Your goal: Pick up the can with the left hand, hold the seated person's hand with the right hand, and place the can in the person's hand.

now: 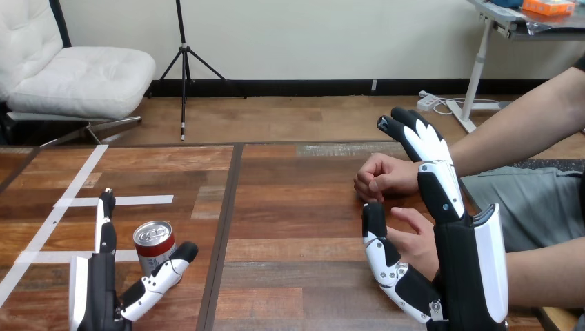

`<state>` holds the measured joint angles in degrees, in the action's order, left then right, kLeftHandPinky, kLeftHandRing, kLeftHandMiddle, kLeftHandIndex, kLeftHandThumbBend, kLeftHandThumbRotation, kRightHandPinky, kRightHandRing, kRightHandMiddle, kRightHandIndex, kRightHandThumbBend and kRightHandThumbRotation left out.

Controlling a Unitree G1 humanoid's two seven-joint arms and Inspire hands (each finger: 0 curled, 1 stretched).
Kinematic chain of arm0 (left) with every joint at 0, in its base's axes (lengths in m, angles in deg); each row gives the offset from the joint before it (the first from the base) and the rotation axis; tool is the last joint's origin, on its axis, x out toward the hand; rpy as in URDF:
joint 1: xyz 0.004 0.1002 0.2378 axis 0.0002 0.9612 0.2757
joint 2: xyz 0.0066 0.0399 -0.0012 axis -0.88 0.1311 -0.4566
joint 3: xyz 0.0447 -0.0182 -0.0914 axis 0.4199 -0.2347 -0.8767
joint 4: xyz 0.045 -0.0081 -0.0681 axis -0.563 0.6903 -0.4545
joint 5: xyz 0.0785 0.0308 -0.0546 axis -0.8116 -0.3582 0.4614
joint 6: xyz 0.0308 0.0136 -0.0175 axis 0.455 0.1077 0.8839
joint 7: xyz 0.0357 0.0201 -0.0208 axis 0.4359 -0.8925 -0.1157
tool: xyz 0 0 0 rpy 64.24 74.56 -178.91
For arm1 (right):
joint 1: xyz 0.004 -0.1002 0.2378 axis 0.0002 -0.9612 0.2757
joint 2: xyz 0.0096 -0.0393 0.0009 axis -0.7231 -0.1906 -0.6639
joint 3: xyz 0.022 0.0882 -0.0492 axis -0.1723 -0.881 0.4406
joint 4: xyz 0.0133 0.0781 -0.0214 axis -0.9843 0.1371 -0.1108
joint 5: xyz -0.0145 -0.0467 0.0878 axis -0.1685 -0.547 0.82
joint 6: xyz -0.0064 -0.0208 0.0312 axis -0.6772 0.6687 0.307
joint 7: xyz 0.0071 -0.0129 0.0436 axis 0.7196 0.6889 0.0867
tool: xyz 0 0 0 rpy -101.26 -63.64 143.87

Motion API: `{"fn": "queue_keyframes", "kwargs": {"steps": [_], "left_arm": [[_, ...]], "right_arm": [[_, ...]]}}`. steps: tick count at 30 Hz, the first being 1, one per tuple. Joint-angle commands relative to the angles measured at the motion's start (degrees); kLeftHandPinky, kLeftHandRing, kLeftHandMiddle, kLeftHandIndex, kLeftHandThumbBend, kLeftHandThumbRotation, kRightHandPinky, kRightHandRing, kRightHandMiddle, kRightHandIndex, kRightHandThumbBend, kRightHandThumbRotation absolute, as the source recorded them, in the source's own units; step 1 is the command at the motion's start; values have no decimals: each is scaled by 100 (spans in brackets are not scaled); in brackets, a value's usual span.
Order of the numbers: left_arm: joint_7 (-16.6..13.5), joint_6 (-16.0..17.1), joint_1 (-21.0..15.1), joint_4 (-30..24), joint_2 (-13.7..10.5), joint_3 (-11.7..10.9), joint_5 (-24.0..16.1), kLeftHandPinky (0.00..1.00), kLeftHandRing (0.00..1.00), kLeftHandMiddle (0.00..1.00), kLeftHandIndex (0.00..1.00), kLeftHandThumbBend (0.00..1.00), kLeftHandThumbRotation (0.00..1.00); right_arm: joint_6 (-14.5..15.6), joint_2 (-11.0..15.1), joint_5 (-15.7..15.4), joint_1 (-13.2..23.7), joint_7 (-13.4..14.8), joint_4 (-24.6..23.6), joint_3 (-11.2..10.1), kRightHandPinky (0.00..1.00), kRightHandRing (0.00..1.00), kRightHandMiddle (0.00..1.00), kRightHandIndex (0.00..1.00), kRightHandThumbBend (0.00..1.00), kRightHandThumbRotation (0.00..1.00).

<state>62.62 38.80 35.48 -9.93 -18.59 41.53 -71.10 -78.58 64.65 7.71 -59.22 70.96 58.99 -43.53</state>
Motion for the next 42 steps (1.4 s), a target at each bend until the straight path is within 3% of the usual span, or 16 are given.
{"fn": "queue_keyframes", "kwargs": {"steps": [1,20,42], "left_arm": [[-107,-58,-517,140,-185,152,-109,100,100,100,100,100,60],[-385,-780,-909,568,-379,393,-348,100,100,100,100,100,64],[-430,-1065,-1257,897,-504,585,-316,100,100,100,100,100,56]], "right_arm": [[-84,54,101,149,-29,-126,-87,100,96,93,88,17,0],[-127,62,119,126,-57,-122,-155,100,95,92,87,20,0],[-207,61,39,125,-38,-79,-253,98,94,92,87,20,0]]}}
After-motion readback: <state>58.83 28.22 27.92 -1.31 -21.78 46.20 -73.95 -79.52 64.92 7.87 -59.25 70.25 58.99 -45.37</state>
